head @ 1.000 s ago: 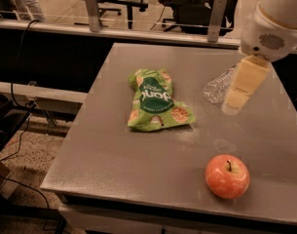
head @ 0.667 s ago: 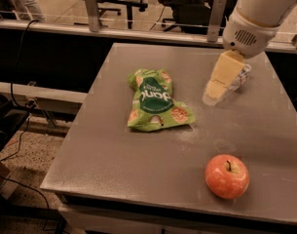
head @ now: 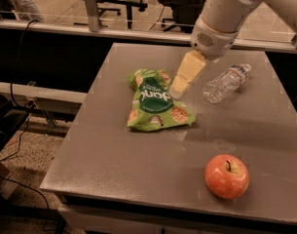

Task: Move green rice chip bag near apple

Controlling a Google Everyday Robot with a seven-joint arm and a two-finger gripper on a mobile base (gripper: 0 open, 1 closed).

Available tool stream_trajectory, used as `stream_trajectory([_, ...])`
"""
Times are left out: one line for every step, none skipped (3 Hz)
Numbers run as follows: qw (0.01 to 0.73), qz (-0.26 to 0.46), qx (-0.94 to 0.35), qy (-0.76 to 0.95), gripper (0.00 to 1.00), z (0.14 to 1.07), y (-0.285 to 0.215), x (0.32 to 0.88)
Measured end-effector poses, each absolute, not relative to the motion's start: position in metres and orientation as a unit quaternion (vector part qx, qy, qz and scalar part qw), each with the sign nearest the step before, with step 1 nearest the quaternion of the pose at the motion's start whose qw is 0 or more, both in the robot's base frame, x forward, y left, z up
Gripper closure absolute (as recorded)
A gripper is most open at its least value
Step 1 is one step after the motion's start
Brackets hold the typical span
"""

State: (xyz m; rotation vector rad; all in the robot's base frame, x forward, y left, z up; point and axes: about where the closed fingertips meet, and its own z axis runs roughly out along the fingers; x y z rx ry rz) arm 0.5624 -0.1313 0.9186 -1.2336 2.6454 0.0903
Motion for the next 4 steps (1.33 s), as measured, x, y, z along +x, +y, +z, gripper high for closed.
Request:
stream_trajectory([0.109,0.036,-0.394,0.912,0.00,0.908,-0.108,0.574])
stream_trajectory([0.104,0.046,-0.376,0.920,0.00,0.900,-0.081,0.583])
stream_trajectory([0.095,0.057,-0.361,0.926,0.00,0.893,-0.059,0.587])
stream_trajectory([0.085,0.065,-0.348,0.931,0.00,0.887,-0.042,0.588])
